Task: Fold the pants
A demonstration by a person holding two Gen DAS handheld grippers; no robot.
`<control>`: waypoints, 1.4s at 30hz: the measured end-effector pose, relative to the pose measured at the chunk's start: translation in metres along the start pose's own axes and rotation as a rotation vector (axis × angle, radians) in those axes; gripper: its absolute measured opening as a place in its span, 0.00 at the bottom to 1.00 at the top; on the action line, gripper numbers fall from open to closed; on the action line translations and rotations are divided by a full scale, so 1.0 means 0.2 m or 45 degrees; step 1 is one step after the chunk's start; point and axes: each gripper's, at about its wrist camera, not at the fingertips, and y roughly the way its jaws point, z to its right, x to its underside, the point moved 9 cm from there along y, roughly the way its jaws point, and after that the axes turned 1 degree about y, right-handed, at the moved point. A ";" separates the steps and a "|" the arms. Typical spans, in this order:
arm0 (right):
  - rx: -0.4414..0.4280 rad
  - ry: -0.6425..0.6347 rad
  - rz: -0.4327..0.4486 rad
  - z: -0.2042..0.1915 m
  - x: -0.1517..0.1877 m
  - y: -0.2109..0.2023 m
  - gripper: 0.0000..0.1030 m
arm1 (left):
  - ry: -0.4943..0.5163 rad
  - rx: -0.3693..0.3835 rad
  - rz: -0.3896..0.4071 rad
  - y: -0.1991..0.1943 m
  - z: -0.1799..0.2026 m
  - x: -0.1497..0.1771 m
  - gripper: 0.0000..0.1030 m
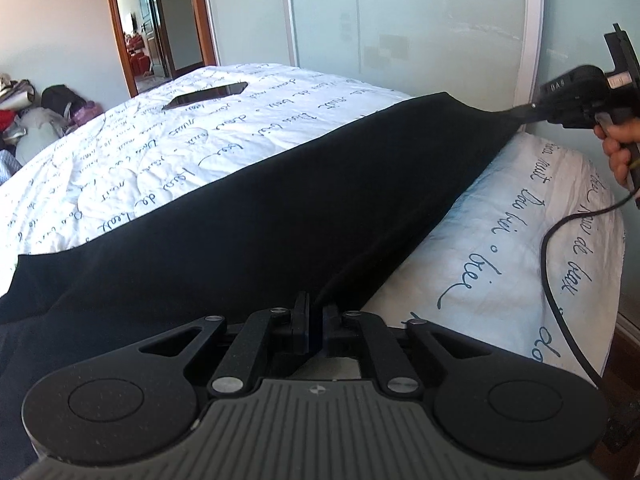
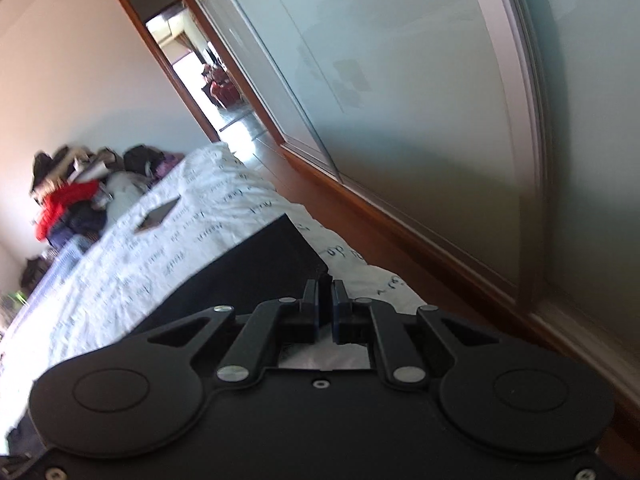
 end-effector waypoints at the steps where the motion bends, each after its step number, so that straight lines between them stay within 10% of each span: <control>1: 0.017 0.003 -0.008 0.00 0.01 0.00 0.06 | -0.004 0.007 -0.002 -0.01 0.00 0.00 0.21; 7: 0.181 -0.102 0.205 -0.05 -0.11 -0.14 0.20 | -0.009 -0.037 0.039 -0.12 -0.05 0.00 0.47; 11: -0.108 -0.409 0.073 -0.50 -0.09 -0.03 0.28 | -0.095 -0.061 0.068 -0.21 -0.17 -0.01 0.56; 18: -0.483 -1.144 -0.177 -1.34 0.39 0.30 0.33 | -0.250 -0.254 0.015 -0.25 -0.47 0.03 0.56; 22: -0.742 -1.290 -0.294 -1.74 0.65 0.36 0.33 | -0.355 -0.393 -0.051 -0.26 -0.65 0.08 0.57; 27: -0.739 -1.565 -0.340 -1.98 0.90 0.47 0.50 | -0.545 -0.403 -0.086 -0.29 -0.80 0.16 0.58; 29: -0.724 -1.630 -0.368 -2.00 0.95 0.52 0.50 | -0.563 -0.387 -0.077 -0.31 -0.82 0.17 0.59; 31: -0.762 -1.614 -0.424 -2.00 0.95 0.54 0.21 | -0.553 -0.388 -0.069 -0.32 -0.83 0.18 0.61; 34: -0.779 -1.601 -0.421 -2.01 0.95 0.55 0.04 | -0.535 -0.391 -0.055 -0.31 -0.83 0.17 0.63; 42: -0.700 -1.625 -0.235 -2.07 0.92 0.64 0.01 | -0.535 -0.336 -0.056 -0.23 -0.77 0.13 0.63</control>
